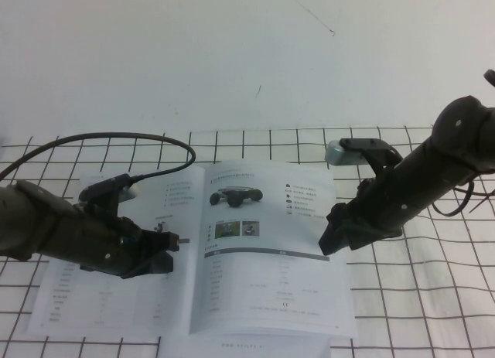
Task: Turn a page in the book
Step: Open the closed book
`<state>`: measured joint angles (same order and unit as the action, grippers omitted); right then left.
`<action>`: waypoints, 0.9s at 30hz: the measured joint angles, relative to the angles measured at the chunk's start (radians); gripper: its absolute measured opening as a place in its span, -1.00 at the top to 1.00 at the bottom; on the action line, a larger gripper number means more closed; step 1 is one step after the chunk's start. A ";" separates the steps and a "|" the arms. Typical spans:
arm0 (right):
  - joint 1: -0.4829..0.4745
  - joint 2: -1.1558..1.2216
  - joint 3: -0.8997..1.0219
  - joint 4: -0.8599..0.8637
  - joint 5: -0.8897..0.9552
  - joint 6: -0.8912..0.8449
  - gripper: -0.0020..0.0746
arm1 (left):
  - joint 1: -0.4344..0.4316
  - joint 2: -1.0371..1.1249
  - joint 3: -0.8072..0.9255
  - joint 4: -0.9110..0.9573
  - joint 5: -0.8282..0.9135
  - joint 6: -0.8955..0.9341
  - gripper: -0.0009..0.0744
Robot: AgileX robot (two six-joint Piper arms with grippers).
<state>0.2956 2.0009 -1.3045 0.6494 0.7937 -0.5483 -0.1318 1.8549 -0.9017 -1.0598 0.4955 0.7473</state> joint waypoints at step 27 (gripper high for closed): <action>0.000 0.098 -0.008 0.236 -0.015 -0.040 -0.24 | 0.002 0.010 0.000 -0.048 -0.002 0.022 0.98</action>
<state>0.2956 2.0985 -1.3124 0.8852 0.7787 -0.5883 -0.1300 1.8651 -0.9017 -1.1074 0.4931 0.7693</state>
